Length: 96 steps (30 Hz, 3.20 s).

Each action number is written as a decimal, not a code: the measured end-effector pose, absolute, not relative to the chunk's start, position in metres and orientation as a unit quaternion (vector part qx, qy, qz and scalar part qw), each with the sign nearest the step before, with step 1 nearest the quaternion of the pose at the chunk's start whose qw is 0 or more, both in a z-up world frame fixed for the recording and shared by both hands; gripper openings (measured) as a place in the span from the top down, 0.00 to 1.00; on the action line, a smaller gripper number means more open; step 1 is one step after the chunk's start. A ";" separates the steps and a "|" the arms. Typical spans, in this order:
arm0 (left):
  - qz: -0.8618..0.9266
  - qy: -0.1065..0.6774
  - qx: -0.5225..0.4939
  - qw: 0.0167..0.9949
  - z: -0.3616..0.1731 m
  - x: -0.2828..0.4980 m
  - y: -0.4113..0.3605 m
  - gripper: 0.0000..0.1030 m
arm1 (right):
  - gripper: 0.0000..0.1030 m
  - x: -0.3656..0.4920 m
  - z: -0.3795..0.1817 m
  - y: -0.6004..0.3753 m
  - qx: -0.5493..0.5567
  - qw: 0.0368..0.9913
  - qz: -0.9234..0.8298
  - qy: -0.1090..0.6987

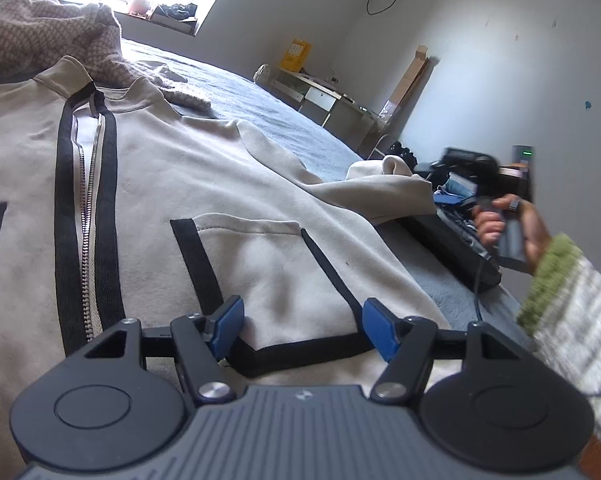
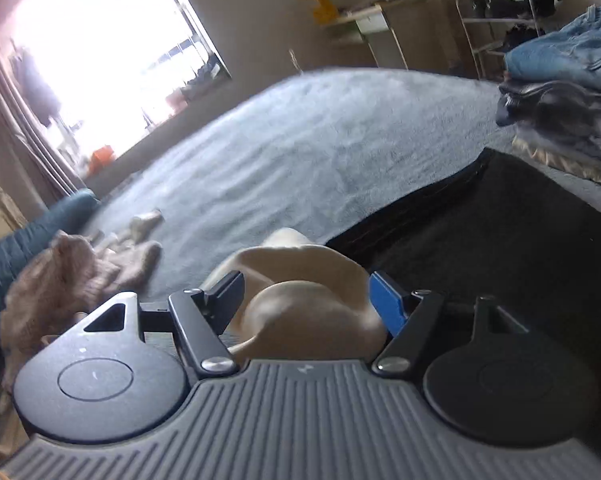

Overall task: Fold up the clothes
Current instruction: 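Grasp the beige hoodie sleeve cuff with the right gripper, then lift the held sleeve with the right gripper and swing it over the body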

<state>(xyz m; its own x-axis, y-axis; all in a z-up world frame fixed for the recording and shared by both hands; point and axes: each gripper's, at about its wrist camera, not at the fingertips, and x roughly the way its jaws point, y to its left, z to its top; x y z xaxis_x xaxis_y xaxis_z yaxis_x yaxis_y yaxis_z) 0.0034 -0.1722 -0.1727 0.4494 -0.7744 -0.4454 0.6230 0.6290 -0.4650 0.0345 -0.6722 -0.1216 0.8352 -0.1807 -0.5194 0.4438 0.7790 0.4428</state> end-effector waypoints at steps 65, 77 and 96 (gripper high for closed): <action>-0.451 0.299 -0.178 0.822 -0.187 0.014 -0.158 0.31 | 0.82 -0.001 -0.036 -0.410 -0.135 0.969 -0.049 0.203; -0.449 0.298 -0.172 0.824 -0.188 0.012 -0.158 0.31 | 0.81 -0.123 -0.056 -0.666 0.347 0.903 -0.253 0.016; -0.448 0.297 -0.173 0.825 -0.188 0.011 -0.158 0.31 | 0.72 -0.226 -0.182 -0.642 0.507 0.836 -0.196 -0.070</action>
<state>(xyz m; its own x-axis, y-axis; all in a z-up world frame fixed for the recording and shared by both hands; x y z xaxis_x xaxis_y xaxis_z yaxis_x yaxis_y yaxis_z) 0.0115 -0.1585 -0.1876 0.4220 -0.8422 -0.3357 0.6369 0.5389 -0.5513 -0.2256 -0.6425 -0.1824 0.9131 -0.3993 -0.0823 0.2574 0.4078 0.8760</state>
